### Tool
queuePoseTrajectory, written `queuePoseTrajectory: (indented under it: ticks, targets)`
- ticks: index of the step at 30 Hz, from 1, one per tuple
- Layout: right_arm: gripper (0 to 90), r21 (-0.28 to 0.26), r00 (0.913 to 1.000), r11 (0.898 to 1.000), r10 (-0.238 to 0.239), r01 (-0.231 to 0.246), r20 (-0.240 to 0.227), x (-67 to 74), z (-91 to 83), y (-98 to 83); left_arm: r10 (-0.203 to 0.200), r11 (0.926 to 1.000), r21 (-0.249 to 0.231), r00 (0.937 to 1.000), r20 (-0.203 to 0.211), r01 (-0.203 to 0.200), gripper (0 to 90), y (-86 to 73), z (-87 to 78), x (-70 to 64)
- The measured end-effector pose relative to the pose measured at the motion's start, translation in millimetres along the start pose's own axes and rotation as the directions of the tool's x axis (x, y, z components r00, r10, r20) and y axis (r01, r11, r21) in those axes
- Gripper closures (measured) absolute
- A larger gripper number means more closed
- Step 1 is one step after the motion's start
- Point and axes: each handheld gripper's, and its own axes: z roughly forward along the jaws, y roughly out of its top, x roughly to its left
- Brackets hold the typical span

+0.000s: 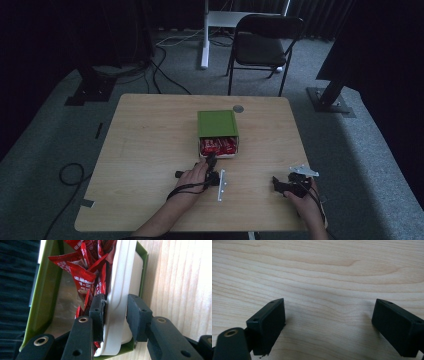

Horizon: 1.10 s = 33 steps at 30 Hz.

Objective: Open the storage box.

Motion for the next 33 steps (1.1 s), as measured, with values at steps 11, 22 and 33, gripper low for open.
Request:
queuePoseTrajectory:
  ticks: [11, 22, 33]
  targets:
    - [11.1, 0.0, 1.0, 1.0, -0.001, 0.001, -0.001, -0.3, 0.3, 0.3, 0.044, 0.9984, -0.038, 0.9985, 0.032, -0.042, 70.9, -3.5, -1.8, 5.2]
    - [11.1, 0.0, 1.0, 1.0, -0.001, 0.001, -0.001, -0.3, 0.3, 0.3, 0.077, 0.996, -0.048, 0.9959, 0.048, -0.075, 71.8, -1.2, -11.6, 4.7]
    - [11.1, 0.001, 1.0, 1.0, -0.001, 0.001, -0.001, -0.3, 0.3, 0.3, 0.086, 0.9949, -0.058, 0.9942, 0.064, -0.082, 72.0, 2.4, -27.5, 1.3]
